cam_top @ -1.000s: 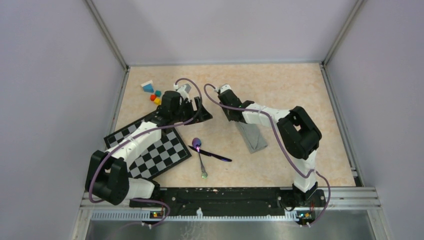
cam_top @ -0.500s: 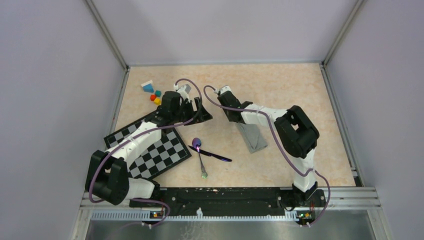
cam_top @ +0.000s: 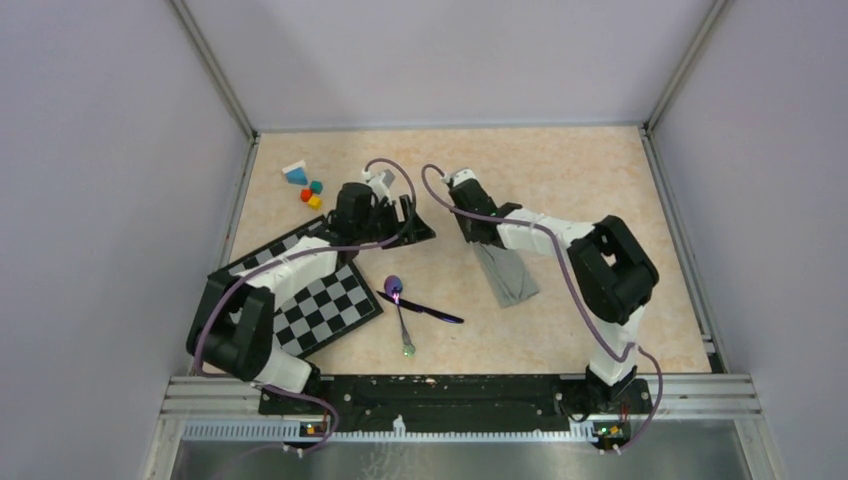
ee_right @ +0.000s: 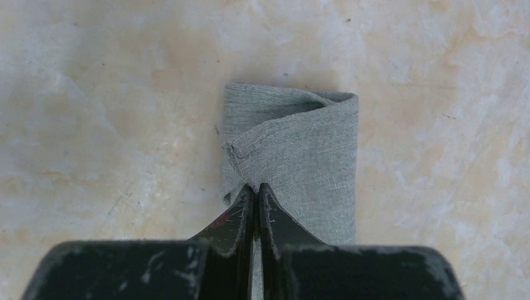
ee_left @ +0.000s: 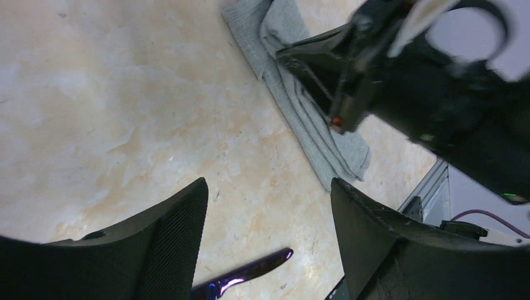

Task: Fold the napkin into a case and place the utensils inside
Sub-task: Stuff the top corner of the smaller-rectangle-folded napkin at the center of the board.

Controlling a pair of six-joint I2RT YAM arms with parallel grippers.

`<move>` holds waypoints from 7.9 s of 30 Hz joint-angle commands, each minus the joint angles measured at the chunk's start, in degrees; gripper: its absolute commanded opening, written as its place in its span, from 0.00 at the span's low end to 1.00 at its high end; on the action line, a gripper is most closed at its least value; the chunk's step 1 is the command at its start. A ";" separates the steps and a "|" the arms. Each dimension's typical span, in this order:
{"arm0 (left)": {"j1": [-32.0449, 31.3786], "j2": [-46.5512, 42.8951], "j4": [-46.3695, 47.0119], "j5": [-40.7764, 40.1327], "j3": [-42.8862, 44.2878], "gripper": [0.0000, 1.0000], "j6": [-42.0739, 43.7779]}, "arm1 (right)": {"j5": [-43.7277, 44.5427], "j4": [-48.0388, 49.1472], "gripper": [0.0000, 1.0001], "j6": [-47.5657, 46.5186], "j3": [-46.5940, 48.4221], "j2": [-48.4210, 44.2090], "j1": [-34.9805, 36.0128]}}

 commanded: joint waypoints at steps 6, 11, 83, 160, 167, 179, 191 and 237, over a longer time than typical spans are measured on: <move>-8.44 15.86 21.38 -5.37 3.93 0.66 -1.36 | -10.48 1.51 0.00 4.69 -3.74 -9.20 -6.20; -13.33 22.81 24.67 -15.79 9.30 0.60 5.99 | -13.08 1.16 0.00 5.98 -4.39 -10.28 -8.04; -19.47 28.59 42.22 -29.46 9.37 0.00 16.94 | -31.68 -4.30 0.00 8.50 -3.99 -4.07 -14.27; -13.34 23.00 44.43 -31.53 -1.93 0.00 8.60 | -47.22 23.31 0.14 34.77 -7.35 4.71 -11.96; -12.09 22.93 45.47 -30.35 -3.25 0.00 8.04 | -48.23 18.15 0.37 28.58 -7.37 -1.59 -13.57; -12.00 22.58 46.05 -27.91 -3.08 0.00 7.89 | -50.90 18.77 0.22 28.51 -2.81 3.29 -14.59; -12.00 22.70 46.20 -26.67 -2.57 0.00 7.69 | -51.42 21.22 0.01 30.93 -1.30 7.14 -11.09; -5.46 20.29 16.62 -20.11 -0.57 0.29 -6.93 | -46.08 34.62 0.00 49.62 -5.58 9.73 -11.82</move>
